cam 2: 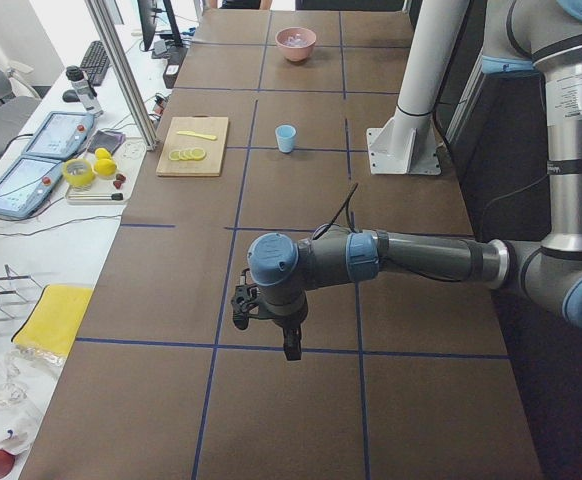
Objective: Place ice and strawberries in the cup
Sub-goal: 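Lower the right gripper into the pink bowl of ice cubes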
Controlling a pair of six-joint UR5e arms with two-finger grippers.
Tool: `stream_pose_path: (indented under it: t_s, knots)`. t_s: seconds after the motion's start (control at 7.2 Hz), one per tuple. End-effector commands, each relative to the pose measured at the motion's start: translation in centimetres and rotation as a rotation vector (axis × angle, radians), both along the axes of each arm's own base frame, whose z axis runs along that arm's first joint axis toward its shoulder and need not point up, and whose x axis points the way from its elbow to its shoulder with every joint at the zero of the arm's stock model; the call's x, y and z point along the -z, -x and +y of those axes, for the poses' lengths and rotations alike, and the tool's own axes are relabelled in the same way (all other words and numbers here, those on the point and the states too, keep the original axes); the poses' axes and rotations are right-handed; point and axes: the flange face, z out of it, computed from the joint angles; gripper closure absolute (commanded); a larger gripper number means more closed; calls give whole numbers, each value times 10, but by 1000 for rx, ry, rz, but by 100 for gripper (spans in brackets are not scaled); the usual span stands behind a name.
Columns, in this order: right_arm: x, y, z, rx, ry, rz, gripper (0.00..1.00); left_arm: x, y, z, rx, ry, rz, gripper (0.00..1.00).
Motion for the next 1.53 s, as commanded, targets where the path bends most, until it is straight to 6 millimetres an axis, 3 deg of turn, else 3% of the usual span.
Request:
stream_pose_path:
  t_s: [0.0,0.14,1.11,1.25,1.39]
  knots:
    - [17,0,8,0,24,-1,0,-6,-1,6,-22,-24,0,0]
    - [16,0,18,0,24,0,0,-7,-3,6,-24,-15,-3,0]
    - [15,3,21,-5,37,-41,0,-25,-4,11,-24,18,10,0]
    - [19,7,17,9,17,-41,0,-27,-4,12,-24,21,13,0]
    - [24,27,11,65,-23,-30,0,-22,-4,5,-24,-40,10,0]
